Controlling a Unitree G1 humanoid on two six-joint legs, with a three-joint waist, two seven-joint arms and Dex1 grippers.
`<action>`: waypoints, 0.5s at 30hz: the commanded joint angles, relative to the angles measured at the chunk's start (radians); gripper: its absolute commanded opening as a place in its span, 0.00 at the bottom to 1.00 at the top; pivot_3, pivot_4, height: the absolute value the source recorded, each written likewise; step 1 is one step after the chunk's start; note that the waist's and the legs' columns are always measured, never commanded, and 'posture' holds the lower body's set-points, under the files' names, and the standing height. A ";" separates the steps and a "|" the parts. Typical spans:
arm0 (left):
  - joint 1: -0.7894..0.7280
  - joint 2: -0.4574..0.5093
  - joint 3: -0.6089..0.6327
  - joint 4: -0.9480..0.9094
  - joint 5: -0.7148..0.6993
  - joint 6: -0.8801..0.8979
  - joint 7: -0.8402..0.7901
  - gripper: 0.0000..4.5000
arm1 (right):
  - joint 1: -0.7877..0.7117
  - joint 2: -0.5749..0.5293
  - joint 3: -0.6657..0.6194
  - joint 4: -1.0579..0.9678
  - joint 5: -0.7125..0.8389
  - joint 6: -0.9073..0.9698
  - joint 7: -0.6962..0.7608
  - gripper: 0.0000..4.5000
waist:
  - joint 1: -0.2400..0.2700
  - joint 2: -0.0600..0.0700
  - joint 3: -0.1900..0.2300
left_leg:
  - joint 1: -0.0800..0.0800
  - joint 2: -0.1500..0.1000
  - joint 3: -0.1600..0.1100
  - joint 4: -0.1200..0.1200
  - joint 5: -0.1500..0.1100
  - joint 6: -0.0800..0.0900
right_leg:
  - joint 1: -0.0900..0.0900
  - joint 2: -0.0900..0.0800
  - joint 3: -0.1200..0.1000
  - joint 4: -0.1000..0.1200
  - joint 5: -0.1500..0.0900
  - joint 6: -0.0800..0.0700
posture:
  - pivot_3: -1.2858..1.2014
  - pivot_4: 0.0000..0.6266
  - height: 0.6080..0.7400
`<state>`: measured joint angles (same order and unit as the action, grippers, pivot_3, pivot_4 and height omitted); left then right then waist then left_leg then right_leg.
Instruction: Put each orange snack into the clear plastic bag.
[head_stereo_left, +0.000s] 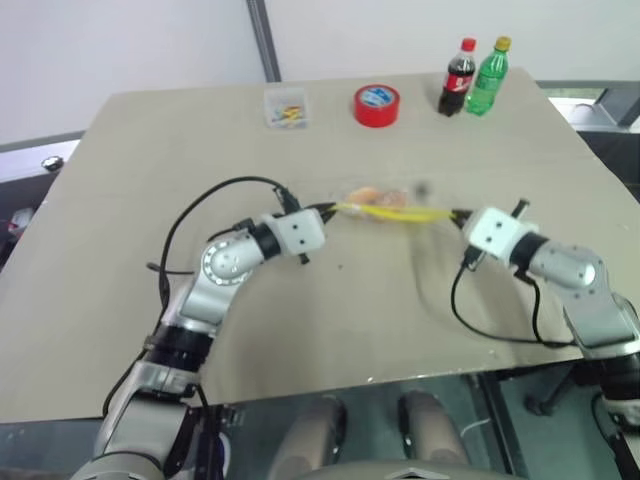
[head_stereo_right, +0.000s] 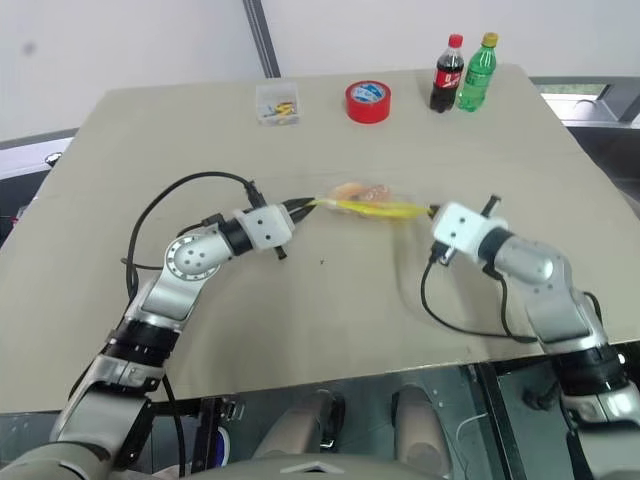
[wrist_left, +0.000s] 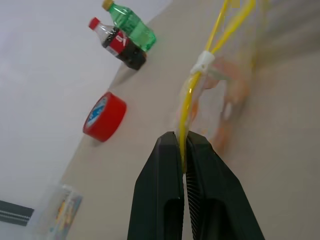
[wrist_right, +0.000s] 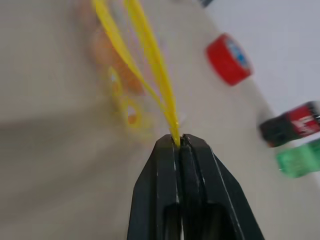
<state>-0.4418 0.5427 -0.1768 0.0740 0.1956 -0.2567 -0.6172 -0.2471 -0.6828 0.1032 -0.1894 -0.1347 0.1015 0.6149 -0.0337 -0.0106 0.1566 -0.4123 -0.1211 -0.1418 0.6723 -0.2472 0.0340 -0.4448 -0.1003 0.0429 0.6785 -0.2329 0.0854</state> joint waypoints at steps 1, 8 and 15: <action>0.030 -0.003 -0.007 -0.129 -0.009 0.071 -0.020 0.00 | 0.063 -0.032 -0.074 -0.154 0.010 0.072 0.009 0.43 | 0.003 0.000 0.000 | 0.000 0.000 0.000 0.000 0.000 0.000 | 0.000 0.000 0.000 0.000 0.000 0.000 | 0.52 0.24 0.80; 0.023 -0.014 -0.024 -0.168 0.008 0.123 -0.022 0.00 | 0.023 -0.078 -0.066 -0.386 0.103 0.267 0.122 0.50 | 0.006 0.000 0.000 | 0.000 0.001 0.000 0.001 0.000 0.000 | 0.000 0.001 -0.001 0.000 0.000 0.000 | 0.52 0.24 0.80; -0.004 -0.038 -0.033 -0.173 0.006 0.161 -0.023 0.00 | -0.248 0.061 0.196 -0.291 -0.028 0.257 0.108 0.50 | 0.002 -0.001 -0.001 | -0.001 0.001 0.000 0.001 0.000 0.000 | 0.000 0.001 -0.001 -0.001 0.000 0.000 | 0.52 0.24 0.80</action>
<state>-0.4304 0.5056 -0.2127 -0.0599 0.2063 -0.0998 -0.6422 -0.4687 -0.6303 0.2600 -0.5016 -0.1223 0.3694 0.7335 -0.0318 -0.0114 0.1559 -0.4131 -0.1201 -0.1420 0.6737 -0.2472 0.0338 -0.4446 -0.0997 0.0417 0.6774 -0.2329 0.0854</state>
